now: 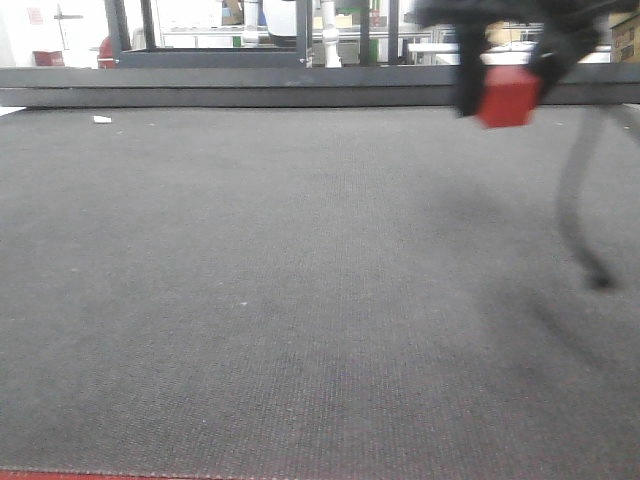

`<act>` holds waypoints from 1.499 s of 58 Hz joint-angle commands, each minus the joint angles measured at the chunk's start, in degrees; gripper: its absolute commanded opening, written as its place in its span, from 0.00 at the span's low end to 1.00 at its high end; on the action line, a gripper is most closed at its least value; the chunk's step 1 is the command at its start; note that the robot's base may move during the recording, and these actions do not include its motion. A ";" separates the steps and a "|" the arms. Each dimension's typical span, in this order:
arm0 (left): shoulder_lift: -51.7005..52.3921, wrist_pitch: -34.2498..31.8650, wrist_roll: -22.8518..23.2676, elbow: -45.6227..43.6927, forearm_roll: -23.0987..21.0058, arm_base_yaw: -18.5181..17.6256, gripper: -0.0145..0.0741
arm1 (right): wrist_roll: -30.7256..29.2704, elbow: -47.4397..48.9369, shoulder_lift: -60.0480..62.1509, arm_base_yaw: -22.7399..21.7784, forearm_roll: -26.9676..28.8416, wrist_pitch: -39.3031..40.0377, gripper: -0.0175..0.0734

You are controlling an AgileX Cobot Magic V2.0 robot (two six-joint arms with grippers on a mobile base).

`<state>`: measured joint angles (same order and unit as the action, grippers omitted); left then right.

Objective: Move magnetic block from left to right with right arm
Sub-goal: 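Lift the red cube up with the right gripper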

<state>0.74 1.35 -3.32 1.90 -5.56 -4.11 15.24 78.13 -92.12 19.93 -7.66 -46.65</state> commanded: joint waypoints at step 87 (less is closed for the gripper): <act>0.71 -4.61 0.34 0.46 -0.27 -0.25 0.02 | -11.35 -46.10 87.38 -9.96 0.06 17.33 0.37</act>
<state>0.74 1.35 -3.32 1.90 -5.56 -4.11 4.32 30.54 -4.00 10.19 -7.22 -34.76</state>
